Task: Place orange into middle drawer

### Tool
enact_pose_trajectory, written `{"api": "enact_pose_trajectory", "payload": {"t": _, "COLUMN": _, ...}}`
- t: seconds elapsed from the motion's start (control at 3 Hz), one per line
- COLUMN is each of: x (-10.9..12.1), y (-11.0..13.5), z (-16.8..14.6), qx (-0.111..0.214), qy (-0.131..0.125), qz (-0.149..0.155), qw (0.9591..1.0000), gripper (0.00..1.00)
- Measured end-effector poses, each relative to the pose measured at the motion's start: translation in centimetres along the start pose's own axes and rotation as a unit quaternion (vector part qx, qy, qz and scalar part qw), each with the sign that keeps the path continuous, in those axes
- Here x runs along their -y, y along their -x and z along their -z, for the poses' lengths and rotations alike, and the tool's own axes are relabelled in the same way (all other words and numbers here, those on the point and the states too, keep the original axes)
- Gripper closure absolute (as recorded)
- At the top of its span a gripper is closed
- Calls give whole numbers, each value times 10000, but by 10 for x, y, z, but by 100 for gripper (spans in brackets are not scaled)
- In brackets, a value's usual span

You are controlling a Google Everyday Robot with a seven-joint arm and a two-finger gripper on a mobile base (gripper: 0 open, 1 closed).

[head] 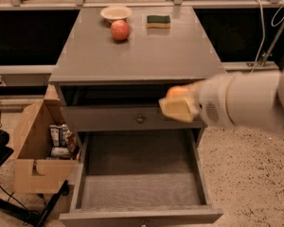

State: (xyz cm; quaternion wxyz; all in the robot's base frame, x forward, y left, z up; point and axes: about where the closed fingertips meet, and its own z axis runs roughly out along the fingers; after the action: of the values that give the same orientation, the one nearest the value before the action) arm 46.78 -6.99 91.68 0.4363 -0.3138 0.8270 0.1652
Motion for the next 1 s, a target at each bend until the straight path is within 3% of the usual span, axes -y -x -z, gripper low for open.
{"api": "enact_pose_trajectory", "payload": {"t": 0.33, "x": 10, "y": -107, "z": -23, "qx": -217, "qy": 63, "qz": -761, "qw": 9968, "gripper": 100}}
{"api": "enact_pose_trajectory", "payload": {"t": 0.67, "x": 25, "y": -190, "z": -63, "qx": -366, "qy": 306, "qz": -1098, "qw": 9928, "gripper": 100}}
{"api": "enact_pose_trajectory", "payload": {"t": 1.0, "x": 54, "y": -237, "z": -108, "qx": -448, "qy": 431, "qz": -1290, "qw": 9897, "gripper": 100}}
